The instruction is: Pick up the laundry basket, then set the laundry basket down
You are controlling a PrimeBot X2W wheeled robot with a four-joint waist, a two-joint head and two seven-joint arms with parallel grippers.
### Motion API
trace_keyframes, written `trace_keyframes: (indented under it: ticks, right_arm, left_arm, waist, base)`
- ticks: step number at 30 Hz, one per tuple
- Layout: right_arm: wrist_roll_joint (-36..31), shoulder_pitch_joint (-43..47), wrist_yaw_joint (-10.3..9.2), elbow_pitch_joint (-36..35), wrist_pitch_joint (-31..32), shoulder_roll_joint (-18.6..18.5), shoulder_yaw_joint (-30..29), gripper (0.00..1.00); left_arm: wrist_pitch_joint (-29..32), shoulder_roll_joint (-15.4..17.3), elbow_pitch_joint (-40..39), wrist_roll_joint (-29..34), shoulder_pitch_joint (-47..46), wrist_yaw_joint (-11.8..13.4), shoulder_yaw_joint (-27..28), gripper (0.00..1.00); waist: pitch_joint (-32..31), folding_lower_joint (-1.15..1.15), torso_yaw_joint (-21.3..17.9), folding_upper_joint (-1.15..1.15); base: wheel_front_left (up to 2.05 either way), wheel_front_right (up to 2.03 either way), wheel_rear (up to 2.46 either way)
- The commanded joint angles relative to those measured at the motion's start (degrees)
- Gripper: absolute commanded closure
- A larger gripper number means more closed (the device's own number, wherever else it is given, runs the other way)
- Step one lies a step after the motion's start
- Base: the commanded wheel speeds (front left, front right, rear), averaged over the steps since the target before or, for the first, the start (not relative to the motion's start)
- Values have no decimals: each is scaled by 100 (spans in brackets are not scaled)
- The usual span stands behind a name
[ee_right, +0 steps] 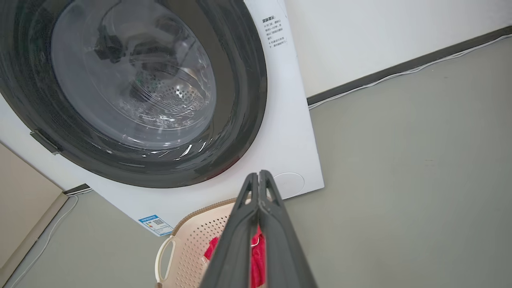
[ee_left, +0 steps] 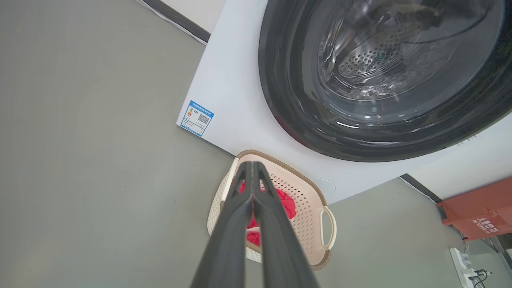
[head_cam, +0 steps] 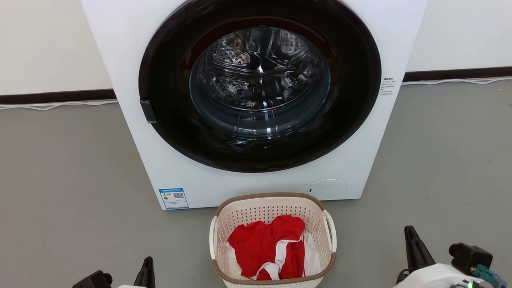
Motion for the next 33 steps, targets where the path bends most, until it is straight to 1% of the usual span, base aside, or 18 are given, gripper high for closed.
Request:
trace_keyframes:
  ticks: [1, 7, 33]
  right_arm:
    - [238, -216, 10, -201, 76, -36, -2, 100]
    - [771, -226, 12, -284, 190, -37, -6, 100]
    - [2664, -263, 20, -578, 601, -42, -24, 100]
  left_arm:
    - [50, 22, -193, -161, -263, -61, 96, 100]
    - [167, 19, -287, -542, -288, -111, 157, 100]
    - [588, 9, -619, -1897, -377, -290, 376, 100]
  waist:
    - [5, -1, 3, 0]
    - [27, -1, 16, 0]
    - [104, -1, 60, 0]
  base:
    - [0, 0, 0]
    - [0, 0, 0]
    - [0, 0, 0]
